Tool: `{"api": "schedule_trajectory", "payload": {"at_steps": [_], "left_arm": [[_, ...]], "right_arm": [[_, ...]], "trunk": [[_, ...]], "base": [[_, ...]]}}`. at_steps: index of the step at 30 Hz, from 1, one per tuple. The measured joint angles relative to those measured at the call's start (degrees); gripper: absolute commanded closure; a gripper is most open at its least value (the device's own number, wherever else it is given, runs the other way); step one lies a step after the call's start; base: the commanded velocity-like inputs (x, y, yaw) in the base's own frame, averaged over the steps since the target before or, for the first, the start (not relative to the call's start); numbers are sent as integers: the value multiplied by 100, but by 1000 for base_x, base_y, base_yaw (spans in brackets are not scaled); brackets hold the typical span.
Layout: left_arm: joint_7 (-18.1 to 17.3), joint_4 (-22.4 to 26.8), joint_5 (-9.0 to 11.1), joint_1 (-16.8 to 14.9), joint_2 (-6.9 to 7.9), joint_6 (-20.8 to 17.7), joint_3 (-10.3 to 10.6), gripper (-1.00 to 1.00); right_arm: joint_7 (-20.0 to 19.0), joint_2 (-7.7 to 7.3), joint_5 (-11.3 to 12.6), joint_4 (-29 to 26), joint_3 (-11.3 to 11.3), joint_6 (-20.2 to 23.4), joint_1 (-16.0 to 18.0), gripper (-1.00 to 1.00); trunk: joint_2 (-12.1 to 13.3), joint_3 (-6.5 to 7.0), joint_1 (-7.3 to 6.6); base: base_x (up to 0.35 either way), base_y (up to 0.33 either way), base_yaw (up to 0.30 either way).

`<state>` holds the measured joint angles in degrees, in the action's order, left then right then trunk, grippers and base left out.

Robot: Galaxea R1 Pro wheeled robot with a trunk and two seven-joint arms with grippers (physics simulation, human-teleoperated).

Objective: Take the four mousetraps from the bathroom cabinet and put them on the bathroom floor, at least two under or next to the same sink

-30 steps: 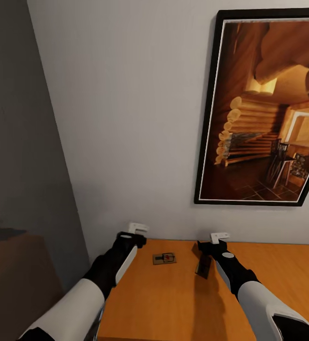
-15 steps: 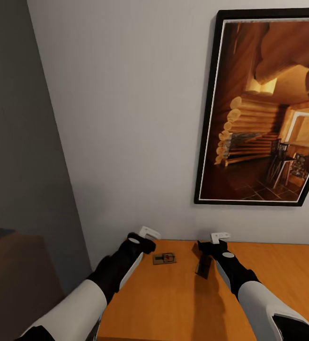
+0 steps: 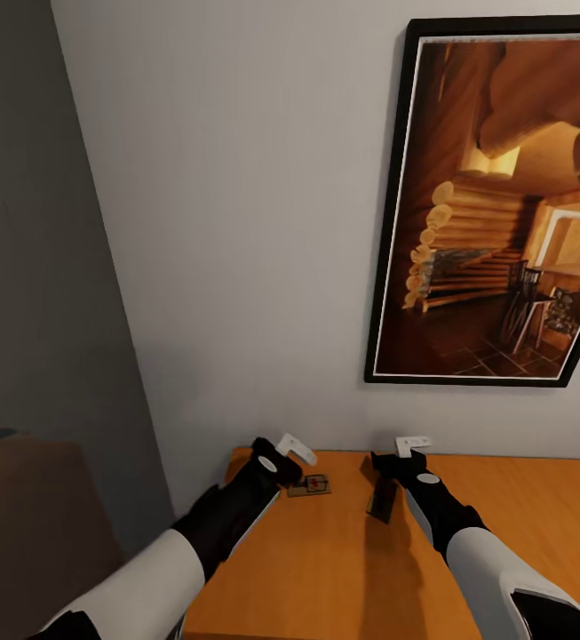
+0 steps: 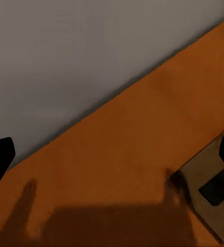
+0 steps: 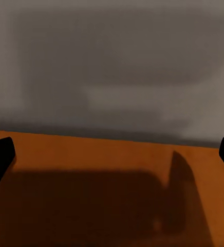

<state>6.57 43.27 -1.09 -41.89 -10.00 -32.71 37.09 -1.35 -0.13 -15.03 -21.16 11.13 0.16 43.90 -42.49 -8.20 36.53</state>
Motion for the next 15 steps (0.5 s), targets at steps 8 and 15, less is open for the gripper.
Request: {"api": "schedule_trajectory", "payload": {"at_steps": [8,15], "left_arm": [[-255,1,-17,0,0,-12,112,-100],[-1036,-6,-78,1,0,2,212,-100]], "right_arm": [[0,0,-1,0,-5,0,0,-100],[0,0,-2,0,-9,0,0,-100]], "trunk": [[0,0,0],[0,0,0]], "base": [[0,0,0],[0,0,0]]}}
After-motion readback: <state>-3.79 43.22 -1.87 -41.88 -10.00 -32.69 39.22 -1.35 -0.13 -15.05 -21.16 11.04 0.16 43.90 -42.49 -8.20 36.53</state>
